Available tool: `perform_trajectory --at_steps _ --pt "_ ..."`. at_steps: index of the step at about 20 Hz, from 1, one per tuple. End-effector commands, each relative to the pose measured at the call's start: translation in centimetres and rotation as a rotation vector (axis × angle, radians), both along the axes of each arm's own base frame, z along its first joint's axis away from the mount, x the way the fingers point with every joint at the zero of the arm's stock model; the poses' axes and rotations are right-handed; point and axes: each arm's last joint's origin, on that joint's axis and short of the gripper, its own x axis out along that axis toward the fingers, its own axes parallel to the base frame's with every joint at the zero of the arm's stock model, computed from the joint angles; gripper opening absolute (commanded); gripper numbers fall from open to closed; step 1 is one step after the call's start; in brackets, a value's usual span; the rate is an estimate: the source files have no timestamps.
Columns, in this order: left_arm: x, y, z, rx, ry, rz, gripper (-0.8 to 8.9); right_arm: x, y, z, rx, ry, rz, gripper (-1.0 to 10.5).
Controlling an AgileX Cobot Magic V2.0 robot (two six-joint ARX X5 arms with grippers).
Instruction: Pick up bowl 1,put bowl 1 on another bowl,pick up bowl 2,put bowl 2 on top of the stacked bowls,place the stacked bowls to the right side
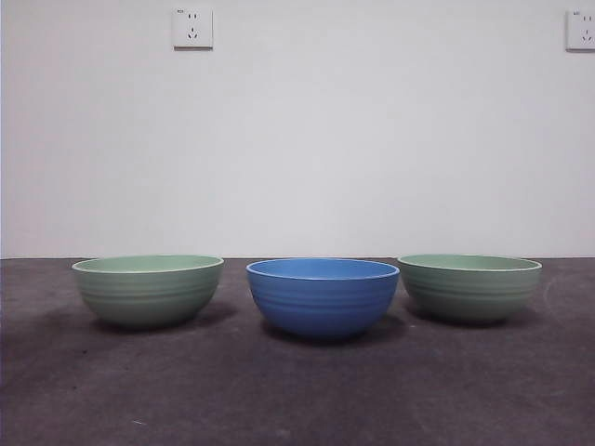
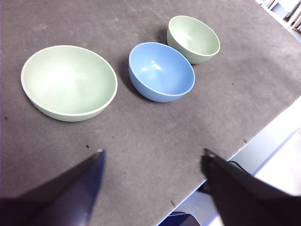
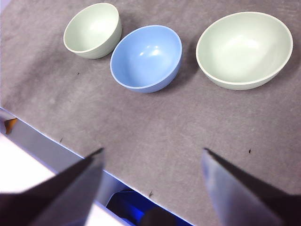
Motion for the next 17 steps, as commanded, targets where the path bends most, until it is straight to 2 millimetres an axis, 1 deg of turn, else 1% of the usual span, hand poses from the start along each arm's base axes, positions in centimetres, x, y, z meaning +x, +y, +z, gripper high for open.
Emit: perform_trajectory --at_steps 1,4,6,9,12,13,17 --pt "0.0 0.0 0.2 -0.009 -0.006 0.003 6.53 0.0 0.0 0.1 0.016 0.005 -0.014 6.2" --pt "0.0 0.0 0.2 -0.009 -0.007 0.003 6.53 0.3 0.0 0.0 0.028 0.031 -0.048 6.2" --pt "0.0 0.0 0.2 -0.009 -0.007 0.003 6.53 0.7 -0.1 -0.1 0.03 0.062 -0.122 6.2" --pt "0.0 0.0 0.2 -0.01 -0.007 0.002 6.53 1.9 -0.1 -0.3 0.019 0.097 -0.208 6.2" --pt "0.0 0.0 0.2 -0.01 -0.007 0.002 6.53 3.6 -0.1 -0.7 0.017 0.119 -0.265 6.0" --pt "0.0 0.0 0.2 -0.01 -0.006 0.002 6.53 4.3 0.0 -0.8 0.019 0.124 -0.274 5.9" --pt "0.0 0.0 0.2 -0.011 -0.004 0.003 6.53 7.3 0.2 -1.9 0.011 0.15 -0.312 5.9"
